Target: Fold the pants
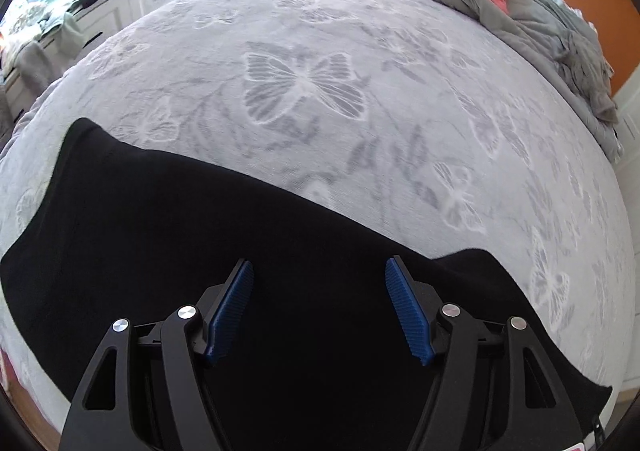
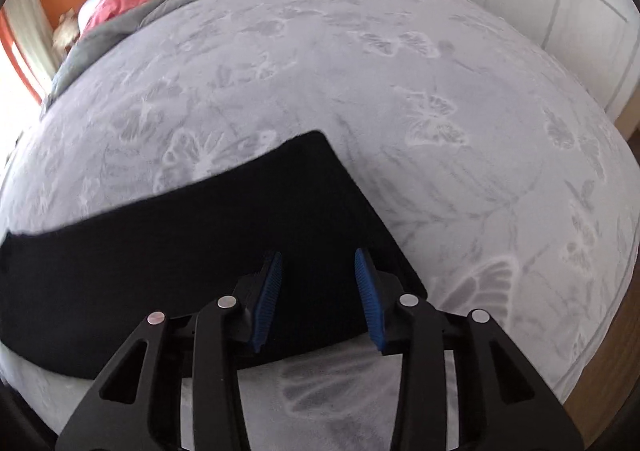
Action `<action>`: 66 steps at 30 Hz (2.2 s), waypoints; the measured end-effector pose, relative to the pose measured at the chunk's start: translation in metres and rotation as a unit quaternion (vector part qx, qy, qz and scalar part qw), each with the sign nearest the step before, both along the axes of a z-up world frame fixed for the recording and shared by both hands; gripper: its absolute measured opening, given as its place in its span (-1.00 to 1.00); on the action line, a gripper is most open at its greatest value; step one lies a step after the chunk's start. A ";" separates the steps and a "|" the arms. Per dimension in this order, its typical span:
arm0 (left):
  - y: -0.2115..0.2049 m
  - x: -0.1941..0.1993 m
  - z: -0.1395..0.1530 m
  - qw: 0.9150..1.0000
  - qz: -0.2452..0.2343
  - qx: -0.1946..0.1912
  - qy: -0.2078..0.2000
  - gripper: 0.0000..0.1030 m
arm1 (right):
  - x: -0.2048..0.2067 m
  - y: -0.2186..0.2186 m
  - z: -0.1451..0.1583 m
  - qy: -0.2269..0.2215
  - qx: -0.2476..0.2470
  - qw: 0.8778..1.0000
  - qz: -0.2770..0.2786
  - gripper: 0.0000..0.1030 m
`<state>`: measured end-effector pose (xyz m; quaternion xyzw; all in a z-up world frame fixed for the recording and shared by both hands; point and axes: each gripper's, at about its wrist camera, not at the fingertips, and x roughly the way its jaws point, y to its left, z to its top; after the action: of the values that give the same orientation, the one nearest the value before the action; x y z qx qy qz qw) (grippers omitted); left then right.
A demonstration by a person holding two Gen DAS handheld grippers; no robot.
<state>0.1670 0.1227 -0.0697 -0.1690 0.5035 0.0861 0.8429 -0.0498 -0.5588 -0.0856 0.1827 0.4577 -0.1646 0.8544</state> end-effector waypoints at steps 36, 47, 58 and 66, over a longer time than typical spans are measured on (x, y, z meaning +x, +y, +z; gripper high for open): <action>-0.017 -0.116 0.031 0.988 -0.141 0.041 -0.049 0.62 | -0.027 0.016 0.049 -0.190 0.114 0.969 -0.108 -0.69; 0.052 -0.126 0.051 0.994 -0.081 0.005 -0.072 0.62 | 0.058 0.289 0.160 -0.271 0.122 0.930 0.216 -0.69; 0.096 -0.141 0.051 0.996 -0.062 -0.001 -0.071 0.62 | 0.095 0.470 0.006 -0.041 0.086 0.914 0.394 -0.40; 0.098 -0.147 0.050 0.995 -0.074 -0.003 -0.071 0.62 | 0.075 0.497 0.027 -0.086 -0.017 0.909 0.408 -0.79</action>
<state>0.0198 0.2210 -0.0195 -0.1397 0.4537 0.0097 0.8801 0.0255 -0.0620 -0.0590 -0.0211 0.4145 0.2063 0.8861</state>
